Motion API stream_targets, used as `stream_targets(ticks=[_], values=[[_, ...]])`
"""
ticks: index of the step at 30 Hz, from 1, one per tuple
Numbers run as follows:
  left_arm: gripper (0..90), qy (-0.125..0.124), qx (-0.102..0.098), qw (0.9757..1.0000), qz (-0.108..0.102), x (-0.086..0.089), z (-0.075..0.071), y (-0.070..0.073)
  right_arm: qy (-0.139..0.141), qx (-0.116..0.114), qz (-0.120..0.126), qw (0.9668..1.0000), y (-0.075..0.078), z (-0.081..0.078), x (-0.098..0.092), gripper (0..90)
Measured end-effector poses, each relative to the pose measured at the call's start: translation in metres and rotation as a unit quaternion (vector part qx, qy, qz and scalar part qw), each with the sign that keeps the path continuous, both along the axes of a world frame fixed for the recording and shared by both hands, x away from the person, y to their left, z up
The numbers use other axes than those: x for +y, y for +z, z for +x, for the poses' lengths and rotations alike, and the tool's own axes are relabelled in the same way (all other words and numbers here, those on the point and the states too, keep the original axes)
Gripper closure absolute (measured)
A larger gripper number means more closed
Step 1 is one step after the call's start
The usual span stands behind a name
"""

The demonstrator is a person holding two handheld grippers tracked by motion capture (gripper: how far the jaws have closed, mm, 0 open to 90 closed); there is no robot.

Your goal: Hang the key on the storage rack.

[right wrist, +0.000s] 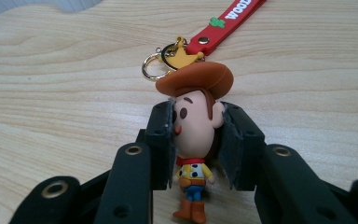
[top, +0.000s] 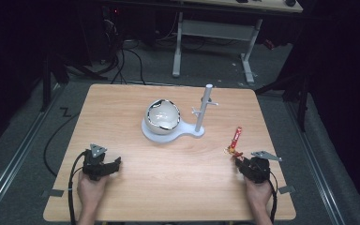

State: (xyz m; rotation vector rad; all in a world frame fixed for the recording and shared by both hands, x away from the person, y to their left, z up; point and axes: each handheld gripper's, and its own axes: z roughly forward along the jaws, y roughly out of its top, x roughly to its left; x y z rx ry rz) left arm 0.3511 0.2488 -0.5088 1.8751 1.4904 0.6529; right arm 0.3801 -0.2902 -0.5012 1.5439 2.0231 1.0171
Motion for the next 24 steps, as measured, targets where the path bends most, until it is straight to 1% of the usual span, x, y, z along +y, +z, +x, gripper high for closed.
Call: stream_targets(ticks=[1,3,4,5,12,17,19,20,24], values=[[22.9,0.0,0.0,1.0,0.0,0.0,0.0,0.0,0.006,-0.003,-0.003,1.0,0.001,0.0,0.0,66.9],[22.9,0.0,0.0,1.0,0.0,0.0,0.0,0.0,0.01,-0.005,-0.003,0.9999,0.002,0.0,-0.001,66.9],[22.9,0.0,0.0,1.0,0.0,0.0,0.0,0.0,0.018,-0.01,0.0,0.9998,0.007,-0.001,-0.001,66.9],[22.8,0.0,0.0,1.0,0.0,0.0,0.0,0.0,0.022,-0.013,-0.002,0.9997,0.008,-0.001,-0.002,66.9],[22.9,0.0,0.0,1.0,0.0,0.0,0.0,0.0,0.029,-0.04,-0.001,0.9988,0.029,-0.005,-0.006,67.0],[22.9,0.0,0.0,1.0,0.0,0.0,0.0,0.0,0.036,-0.062,0.002,0.9974,0.044,-0.008,-0.008,67.0],[22.9,0.0,0.0,1.0,0.0,0.0,0.0,0.0,0.037,-0.065,0.001,0.9972,0.046,-0.008,-0.008,67.0],[22.9,0.0,0.0,1.0,0.0,0.0,0.0,0.0,0.039,-0.069,0.005,0.9968,0.051,-0.007,-0.008,67.1],[22.9,0.0,0.0,1.0,0.0,0.0,0.0,0.0,0.041,-0.076,0.004,0.9963,0.058,-0.006,-0.009,67.0]])
